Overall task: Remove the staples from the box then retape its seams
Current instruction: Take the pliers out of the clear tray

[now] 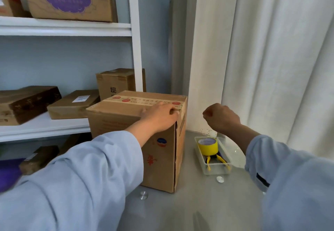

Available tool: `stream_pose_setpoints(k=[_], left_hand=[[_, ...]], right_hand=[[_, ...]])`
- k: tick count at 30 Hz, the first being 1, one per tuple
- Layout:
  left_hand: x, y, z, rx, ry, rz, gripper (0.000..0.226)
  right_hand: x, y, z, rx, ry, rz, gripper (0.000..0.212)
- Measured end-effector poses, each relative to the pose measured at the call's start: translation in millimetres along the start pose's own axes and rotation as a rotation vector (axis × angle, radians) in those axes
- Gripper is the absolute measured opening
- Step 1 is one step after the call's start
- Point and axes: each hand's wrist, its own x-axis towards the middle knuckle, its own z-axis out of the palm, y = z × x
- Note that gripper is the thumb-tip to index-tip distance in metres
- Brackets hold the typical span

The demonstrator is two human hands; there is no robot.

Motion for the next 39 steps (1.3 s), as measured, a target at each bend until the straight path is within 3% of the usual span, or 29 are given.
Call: stream_pose_setpoints(k=[3, 5, 8, 13, 16, 23, 29, 39], left_hand=[[-1.5, 26.6, 8.6, 0.110, 0.073, 0.045, 0.042], [-0.6, 53.5, 19.9, 0.205, 0.193, 0.200, 0.038], [7.3, 93.3, 36.5, 0.072, 0.171, 0.305, 0.046], [33.4, 108.3, 82.7, -0.273, -0.163, -0.005, 0.050], [38.6, 86.4, 107.3, -0.179, -0.229, -0.085, 0.044], [45.3, 70.1, 152.2, -0.048, -0.319, -0.091, 0.047], [40.2, 66.0, 175.6, -0.133, -0.457, -0.102, 0.040], [27.7, 65.5, 180.0, 0.153, -0.415, 0.029, 0.028]], right_hand=[[4.0, 11.8, 9.7, -0.019, -0.060, 0.050, 0.031], [6.3, 18.8, 18.5, -0.029, -0.087, 0.060, 0.032], [5.8, 29.9, 27.5, -0.085, -0.159, 0.073, 0.033], [11.1, 69.4, 63.1, -0.123, -0.284, 0.122, 0.031], [14.9, 86.7, 89.7, -0.083, -0.361, 0.118, 0.042], [20.8, 78.7, 146.3, -0.157, -0.439, 0.007, 0.054], [20.8, 77.1, 136.9, -0.108, -0.279, 0.122, 0.032], [1.8, 74.1, 93.4, 0.088, -0.108, 0.117, 0.041]])
